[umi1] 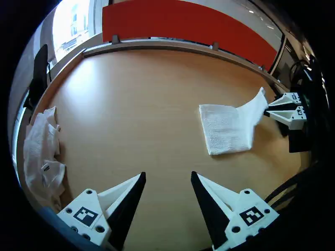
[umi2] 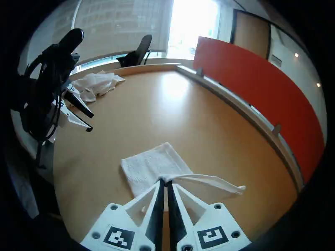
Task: Fold towel
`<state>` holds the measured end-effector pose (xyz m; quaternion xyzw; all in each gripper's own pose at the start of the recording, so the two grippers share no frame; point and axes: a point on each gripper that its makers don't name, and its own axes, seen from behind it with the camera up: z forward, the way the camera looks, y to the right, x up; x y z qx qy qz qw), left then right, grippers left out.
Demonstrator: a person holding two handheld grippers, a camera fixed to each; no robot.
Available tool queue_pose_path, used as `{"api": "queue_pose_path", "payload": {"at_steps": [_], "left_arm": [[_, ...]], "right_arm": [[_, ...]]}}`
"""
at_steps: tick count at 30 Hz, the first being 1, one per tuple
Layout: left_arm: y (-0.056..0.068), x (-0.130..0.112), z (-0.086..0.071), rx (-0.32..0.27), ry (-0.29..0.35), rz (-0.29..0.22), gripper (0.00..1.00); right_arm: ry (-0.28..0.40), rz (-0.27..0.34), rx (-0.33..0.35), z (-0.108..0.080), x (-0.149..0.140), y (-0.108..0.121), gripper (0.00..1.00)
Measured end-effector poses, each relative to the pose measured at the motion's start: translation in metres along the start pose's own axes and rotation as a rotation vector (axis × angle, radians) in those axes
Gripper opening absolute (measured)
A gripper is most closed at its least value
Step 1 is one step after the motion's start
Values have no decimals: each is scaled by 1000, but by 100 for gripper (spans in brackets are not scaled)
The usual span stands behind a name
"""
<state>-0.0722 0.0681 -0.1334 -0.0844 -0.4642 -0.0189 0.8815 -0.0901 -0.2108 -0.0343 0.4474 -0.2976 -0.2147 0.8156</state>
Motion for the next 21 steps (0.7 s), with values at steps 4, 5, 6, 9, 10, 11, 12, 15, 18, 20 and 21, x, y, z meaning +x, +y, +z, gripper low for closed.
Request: {"api": "queue_pose_path", "payload": {"at_steps": [4, 5, 6, 9, 10, 11, 12, 15, 18, 20, 21], "left_arm": [[-2, 0, -2, 3, 4, -5, 79], [-3, 0, -3, 4, 5, -7, 79], [-4, 0, -3, 5, 6, -10, 79], [-7, -1, -5, 8, 8, -19, 79], [-8, -1, -5, 9, 8, -22, 79], [-9, -1, -6, 10, 9, -25, 79], [-10, -2, -6, 11, 9, -28, 79], [-13, -4, -7, 14, 9, -33, 79], [-15, -5, -8, 16, 8, -37, 79], [-16, -7, -8, 18, 7, -39, 79], [-17, -7, -9, 20, 6, -40, 79]], "right_arm": [[-5, -15, 33, 11, 4, -11, 5], [-6, -20, 41, 13, 5, -14, 5], [-8, -26, 50, 15, 6, -17, 5], [-11, -43, 68, 20, 8, -24, 5], [-13, -45, 74, 21, 8, -26, 5], [-15, -48, 79, 22, 8, -27, 5], [-17, -51, 86, 24, 9, -29, 5], [-24, -56, 105, 28, 8, -35, 5], [-29, -60, 121, 33, 8, -41, 5], [-32, -61, 128, 35, 7, -43, 5], [-34, -61, 131, 36, 7, -45, 6]]}}
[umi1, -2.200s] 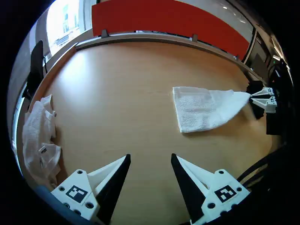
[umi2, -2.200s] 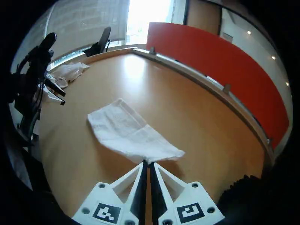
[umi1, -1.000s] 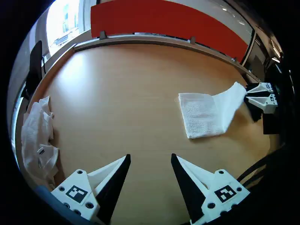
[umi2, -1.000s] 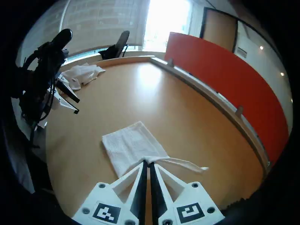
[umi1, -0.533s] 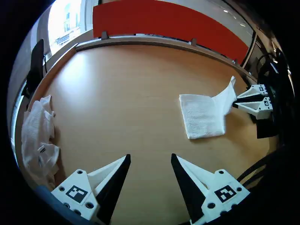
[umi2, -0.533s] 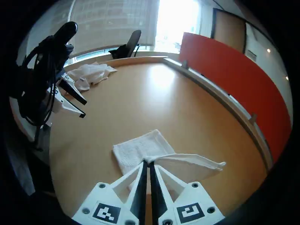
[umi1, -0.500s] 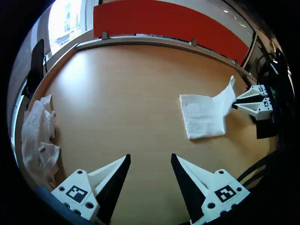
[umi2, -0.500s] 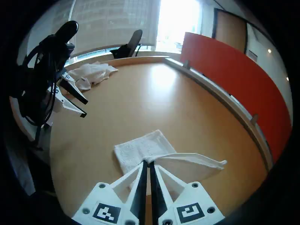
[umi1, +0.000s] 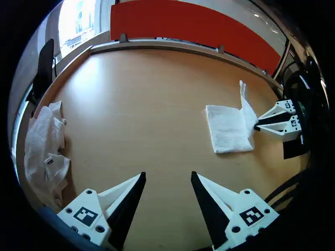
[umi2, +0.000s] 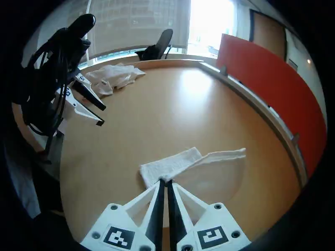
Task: Fold towel
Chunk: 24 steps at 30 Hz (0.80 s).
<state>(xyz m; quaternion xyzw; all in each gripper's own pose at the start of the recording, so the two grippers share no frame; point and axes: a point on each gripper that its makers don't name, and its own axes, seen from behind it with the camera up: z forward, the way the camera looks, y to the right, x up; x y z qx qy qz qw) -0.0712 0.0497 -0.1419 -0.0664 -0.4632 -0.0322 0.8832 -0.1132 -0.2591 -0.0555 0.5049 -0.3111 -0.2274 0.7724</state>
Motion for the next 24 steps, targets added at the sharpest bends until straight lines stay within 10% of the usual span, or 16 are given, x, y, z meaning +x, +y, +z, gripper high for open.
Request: {"api": "queue_pose_path", "payload": {"at_steps": [8, 24], "left_arm": [[-5, -2, -1, 5, -2, -6, 79], [0, 0, -2, -1, 2, 3, 79]], "right_arm": [[-27, 21, -23, 3, -11, 3, 70], [-59, 68, -56, -10, -38, 8, 72]]}}
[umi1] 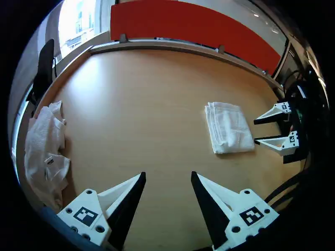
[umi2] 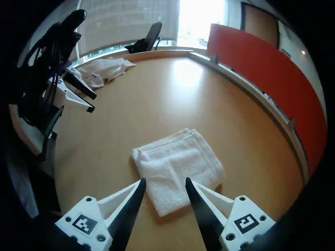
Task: Fold towel
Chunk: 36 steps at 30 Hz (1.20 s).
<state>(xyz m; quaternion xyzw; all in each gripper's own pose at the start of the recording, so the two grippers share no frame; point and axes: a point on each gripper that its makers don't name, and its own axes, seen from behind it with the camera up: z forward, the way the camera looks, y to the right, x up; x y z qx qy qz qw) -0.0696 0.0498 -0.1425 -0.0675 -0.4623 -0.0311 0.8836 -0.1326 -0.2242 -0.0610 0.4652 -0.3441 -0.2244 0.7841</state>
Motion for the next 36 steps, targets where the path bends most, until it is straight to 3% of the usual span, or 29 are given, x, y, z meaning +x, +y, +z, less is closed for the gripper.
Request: {"api": "queue_pose_path", "payload": {"at_steps": [12, 23, 36], "left_arm": [[1, 1, -1, -2, 2, 5, 79], [3, 0, -1, -3, 1, 5, 79], [4, -2, -1, -4, 0, 4, 79]], "right_arm": [[-44, 42, -28, -5, -33, 4, 72], [-76, 79, -37, 3, -58, -1, 72], [-97, 91, -43, 7, -73, -6, 62]]}}
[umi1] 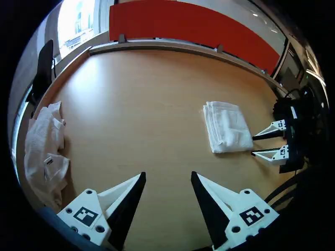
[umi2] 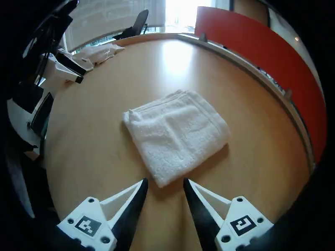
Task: Fold towel
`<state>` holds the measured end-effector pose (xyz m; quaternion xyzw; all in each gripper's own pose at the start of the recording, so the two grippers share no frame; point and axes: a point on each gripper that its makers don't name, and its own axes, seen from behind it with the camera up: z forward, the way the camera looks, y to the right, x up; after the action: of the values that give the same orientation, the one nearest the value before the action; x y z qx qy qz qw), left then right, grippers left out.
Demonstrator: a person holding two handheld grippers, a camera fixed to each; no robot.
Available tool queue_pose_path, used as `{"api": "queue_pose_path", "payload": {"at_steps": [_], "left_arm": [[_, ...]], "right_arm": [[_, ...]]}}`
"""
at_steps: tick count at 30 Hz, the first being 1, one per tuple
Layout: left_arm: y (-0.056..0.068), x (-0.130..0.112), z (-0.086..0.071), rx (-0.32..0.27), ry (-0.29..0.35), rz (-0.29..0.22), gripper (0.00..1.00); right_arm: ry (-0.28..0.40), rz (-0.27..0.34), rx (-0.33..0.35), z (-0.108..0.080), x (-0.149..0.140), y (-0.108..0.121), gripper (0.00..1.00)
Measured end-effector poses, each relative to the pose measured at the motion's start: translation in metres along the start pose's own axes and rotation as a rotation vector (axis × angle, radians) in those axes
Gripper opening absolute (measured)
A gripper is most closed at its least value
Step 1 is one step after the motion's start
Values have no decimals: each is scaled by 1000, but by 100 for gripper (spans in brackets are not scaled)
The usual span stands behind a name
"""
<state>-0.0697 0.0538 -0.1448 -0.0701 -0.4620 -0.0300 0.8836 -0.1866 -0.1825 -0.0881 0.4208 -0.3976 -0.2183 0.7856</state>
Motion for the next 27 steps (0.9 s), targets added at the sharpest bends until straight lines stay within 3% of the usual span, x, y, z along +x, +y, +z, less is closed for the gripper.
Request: {"api": "queue_pose_path", "payload": {"at_steps": [17, 27], "left_arm": [[0, -2, -1, -1, -1, -3, 79], [2, -4, 0, -4, -4, -3, 79]], "right_arm": [[4, 32, 17, 9, -5, -8, 8], [7, 48, 1, 6, -6, -4, 4]]}}
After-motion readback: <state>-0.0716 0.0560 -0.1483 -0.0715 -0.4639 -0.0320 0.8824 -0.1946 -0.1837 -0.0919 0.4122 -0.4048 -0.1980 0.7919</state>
